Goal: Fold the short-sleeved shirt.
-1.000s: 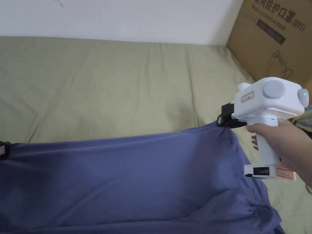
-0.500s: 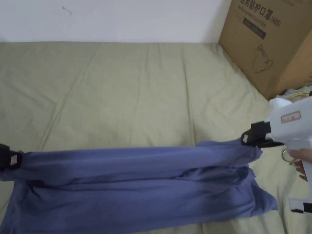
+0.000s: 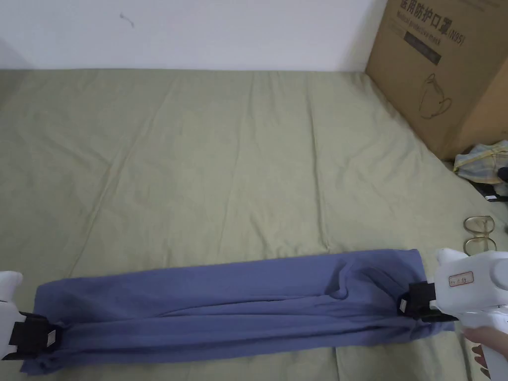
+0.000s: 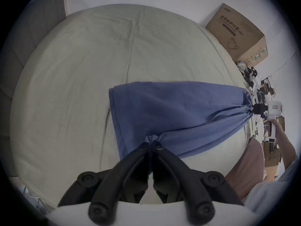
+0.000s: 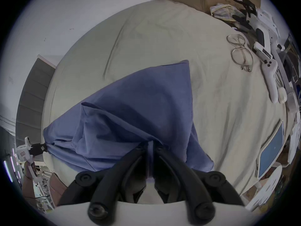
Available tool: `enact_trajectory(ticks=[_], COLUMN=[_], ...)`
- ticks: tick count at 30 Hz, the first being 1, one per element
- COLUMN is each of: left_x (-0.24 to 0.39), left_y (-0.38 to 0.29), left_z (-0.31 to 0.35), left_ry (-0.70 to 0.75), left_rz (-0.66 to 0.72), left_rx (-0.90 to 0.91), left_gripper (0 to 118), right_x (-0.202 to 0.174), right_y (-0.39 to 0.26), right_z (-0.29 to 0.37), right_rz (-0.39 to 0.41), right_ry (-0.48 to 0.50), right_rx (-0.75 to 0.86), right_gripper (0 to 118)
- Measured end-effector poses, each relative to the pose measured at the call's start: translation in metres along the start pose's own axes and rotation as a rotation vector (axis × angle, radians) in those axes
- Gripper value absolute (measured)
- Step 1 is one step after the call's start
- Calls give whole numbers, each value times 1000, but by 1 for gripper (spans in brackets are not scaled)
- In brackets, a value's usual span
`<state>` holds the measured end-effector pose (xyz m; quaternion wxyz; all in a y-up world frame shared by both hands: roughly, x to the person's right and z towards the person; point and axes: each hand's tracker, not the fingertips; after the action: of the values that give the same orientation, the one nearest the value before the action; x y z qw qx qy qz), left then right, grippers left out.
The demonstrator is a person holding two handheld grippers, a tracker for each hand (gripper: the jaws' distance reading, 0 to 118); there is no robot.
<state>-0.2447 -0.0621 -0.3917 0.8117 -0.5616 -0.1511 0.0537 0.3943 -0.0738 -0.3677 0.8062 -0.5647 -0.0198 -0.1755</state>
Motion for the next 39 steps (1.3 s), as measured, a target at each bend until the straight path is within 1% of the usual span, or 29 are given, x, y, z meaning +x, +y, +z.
enact_trajectory(ticks=[1, 2, 3, 4, 5, 6, 7, 8, 10, 12, 15, 16, 17, 18, 19, 20, 21, 22, 24, 26, 29, 32, 33, 35, 36, 37, 38, 39], left_x=[2, 4, 8, 13, 18, 22, 30, 36, 54, 73, 103, 112, 120, 124, 130, 133, 133, 136, 138, 142, 133, 95, 80, 41, 20, 0, -26, -46], left_y=[1, 1, 1, 0, 0, 1, 3, 7, 12, 18, 19, 17, 17, 16, 13, 12, 9, 5, 0, -5, -10, -13, -14, -16, -18, -19, -20, -22], left_z=[1, 4, 9, 14, 18, 22, 35, 40, 50, 59, 64, 62, 61, 60, 59, 57, 49, 47, 45, 41, 43, 52, 55, 57, 56, 55, 50, 45], left_ry=[1, 9, 38, 56, 76, 97, 101, 111, 150, 167, 184, 191, 199, 197, 190, 184, 197, 255, 223, 229, 220, 102, 90, 65, 25, -53, -197, -302], left_rz=[1, -3, -22, -50, -63, -67, -92, -78, -54, -33, -6, 2, 10, 15, 21, 21, 24, 29, 27, 29, 26, 134, 156, 151, 201, 263, 330, 397], left_rx=[1, 10, 47, 83, 101, 115, 208, 238, 295, 355, 422, 413, 410, 414, 424, 431, 429, 430, 430, 410, 413, 432, 445, 422, 399, 376, 345, 314], left_gripper=[4, 9, 28, 56, 92, 118, 113, 110, 111, 112, 112, 109, 101, 71, 34, 0, 0, 0, 0, 0, 0, 0, 0, 0, 0, 0, 0, 0], right_x=[-2, -6, -10, -17, -25, -33, -47, -63, -94, -126, -152, -159, -167, -173, -177, -180, -184, -190, -197, -206, -210, -210, -211, -212, -212, -211, -210, -210], right_y=[0, 0, -1, -1, -3, -3, -4, -5, -9, -12, -16, -17, -20, -23, -26, -28, -29, -31, -33, -36, -37, -38, -38, -40, -40, -40, -39, -39], right_z=[1, 5, 8, 15, 23, 32, 43, 52, 65, 70, 57, 52, 46, 42, 40, 39, 37, 36, 37, 38, 40, 40, 40, 40, 40, 39, 38, 36], right_rz=[-2, -2, 2, 19, 24, 26, 46, 60, 100, 149, 172, 196, 209, 202, 198, 195, 191, 193, 226, 255, 258, 254, 256, 274, 275, 269, 263, 259], right_ry=[-7, -29, -64, -107, -114, -108, -90, -75, -57, -67, -74, -51, -50, -66, -53, -42, -46, -68, -80, -122, -129, -113, -110, -101, -89, -71, -62, -59], right_rx=[6, 19, 34, 72, 120, 161, 214, 262, 328, 366, 372, 353, 313, 297, 305, 307, 308, 302, 318, 332, 336, 323, 319, 312, 305, 291, 278, 271], right_gripper=[12, 27, 50, 70, 86, 92, 92, 92, 92, 92, 92, 92, 90, 73, 43, 10, 2, 2, 2, 2, 2, 2, 2, 2, 2, 2, 2, 2])
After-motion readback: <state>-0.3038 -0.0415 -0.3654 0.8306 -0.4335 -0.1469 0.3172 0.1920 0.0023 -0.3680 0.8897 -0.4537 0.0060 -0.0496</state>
